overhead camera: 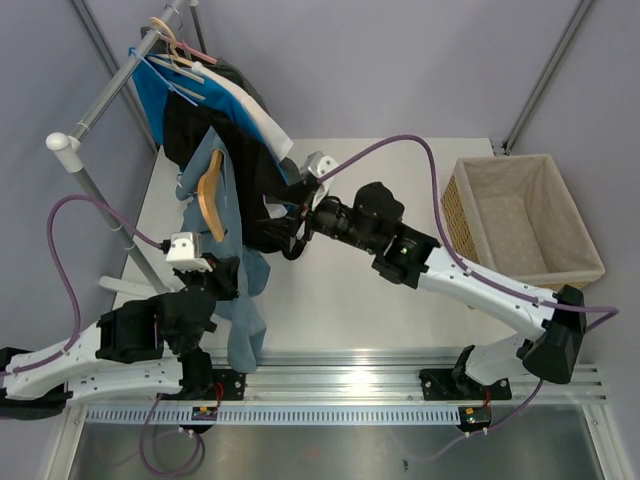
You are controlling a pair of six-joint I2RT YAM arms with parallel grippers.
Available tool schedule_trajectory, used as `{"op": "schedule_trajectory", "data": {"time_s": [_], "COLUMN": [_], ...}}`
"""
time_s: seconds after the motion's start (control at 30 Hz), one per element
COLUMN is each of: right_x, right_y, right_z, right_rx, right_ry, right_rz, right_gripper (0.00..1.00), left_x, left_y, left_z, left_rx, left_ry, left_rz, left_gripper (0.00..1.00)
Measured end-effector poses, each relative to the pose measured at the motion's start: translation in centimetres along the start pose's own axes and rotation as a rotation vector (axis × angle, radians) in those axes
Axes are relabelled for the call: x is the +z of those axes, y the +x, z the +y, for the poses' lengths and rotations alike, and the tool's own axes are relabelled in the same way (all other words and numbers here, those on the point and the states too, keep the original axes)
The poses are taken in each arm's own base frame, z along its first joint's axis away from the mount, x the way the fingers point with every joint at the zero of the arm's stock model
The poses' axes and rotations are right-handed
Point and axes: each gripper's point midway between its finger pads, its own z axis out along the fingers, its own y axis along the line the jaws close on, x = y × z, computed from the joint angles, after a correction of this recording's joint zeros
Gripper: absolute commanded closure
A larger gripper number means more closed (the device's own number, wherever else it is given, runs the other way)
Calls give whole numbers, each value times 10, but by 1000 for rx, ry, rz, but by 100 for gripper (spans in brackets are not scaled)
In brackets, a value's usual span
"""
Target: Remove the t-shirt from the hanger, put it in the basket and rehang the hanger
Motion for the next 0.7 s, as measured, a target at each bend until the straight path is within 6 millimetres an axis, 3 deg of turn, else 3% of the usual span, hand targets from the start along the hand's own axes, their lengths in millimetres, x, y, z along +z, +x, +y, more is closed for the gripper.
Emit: {"op": "schedule_trajectory", "data": {"time_s": [0.3, 0.7], "right_x": [47, 85], "right_y": [16, 38], "right_z": [37, 46], "right_rx": [213, 347], "right_ry": [-201, -257], "right_rz": [52, 79], "right_gripper": [14, 17], "left_x": [-3, -7], "left_y": [-2, -4], "left_z": [1, 1], "left_rx": [-9, -26], "left_ry": [25, 50], "left_rz": [5, 9], "left_gripper": [100, 100]}}
